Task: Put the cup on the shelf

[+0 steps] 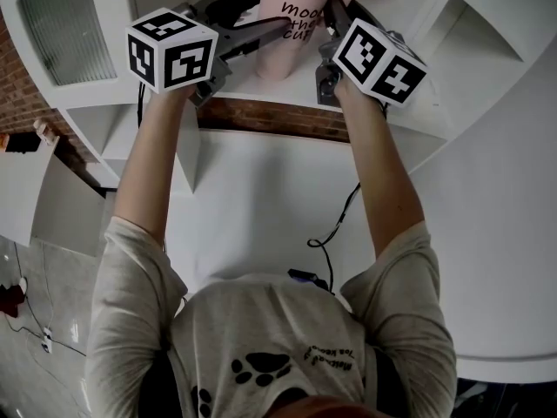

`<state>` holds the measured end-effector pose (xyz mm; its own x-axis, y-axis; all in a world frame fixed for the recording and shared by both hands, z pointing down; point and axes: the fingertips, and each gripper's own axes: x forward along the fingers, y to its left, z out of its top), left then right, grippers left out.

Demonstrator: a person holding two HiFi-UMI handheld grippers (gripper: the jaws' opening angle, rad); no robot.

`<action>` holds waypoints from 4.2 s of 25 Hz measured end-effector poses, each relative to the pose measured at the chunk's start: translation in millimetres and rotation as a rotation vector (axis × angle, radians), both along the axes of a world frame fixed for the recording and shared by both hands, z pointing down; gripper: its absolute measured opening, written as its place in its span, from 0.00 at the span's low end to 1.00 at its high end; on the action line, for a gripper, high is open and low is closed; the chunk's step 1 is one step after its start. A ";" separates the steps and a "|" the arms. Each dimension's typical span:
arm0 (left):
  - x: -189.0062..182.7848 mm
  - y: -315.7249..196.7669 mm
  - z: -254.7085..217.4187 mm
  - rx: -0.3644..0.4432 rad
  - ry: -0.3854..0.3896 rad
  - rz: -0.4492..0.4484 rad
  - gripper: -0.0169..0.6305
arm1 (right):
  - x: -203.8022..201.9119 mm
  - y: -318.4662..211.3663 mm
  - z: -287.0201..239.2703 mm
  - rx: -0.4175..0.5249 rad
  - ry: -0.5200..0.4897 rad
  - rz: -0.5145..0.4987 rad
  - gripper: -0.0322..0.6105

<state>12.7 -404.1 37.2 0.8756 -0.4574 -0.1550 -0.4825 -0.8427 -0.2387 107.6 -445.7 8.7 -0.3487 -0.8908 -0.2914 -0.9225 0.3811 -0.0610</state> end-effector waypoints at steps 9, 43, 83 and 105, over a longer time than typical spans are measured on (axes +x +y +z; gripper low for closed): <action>-0.7 -2.5 0.3 -0.016 0.026 0.000 0.48 | 0.5 -5.8 3.9 -0.003 0.003 0.014 0.19; -2.7 -18.0 5.8 -0.040 0.041 -0.038 0.48 | 4.1 -7.0 15.1 0.011 0.007 0.018 0.27; -10.8 129.5 48.3 0.077 0.080 -0.310 0.04 | -10.2 163.8 63.4 0.144 0.111 -0.003 0.06; -17.9 217.9 171.0 -0.048 0.121 -0.457 0.04 | -9.8 256.6 179.3 0.053 0.116 0.011 0.06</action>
<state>-5.2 -186.2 208.2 0.5596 -0.8009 -0.2131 -0.8286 -0.5460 -0.1236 97.8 -189.1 188.0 -0.3732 -0.8792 -0.2962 -0.9263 0.3707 0.0668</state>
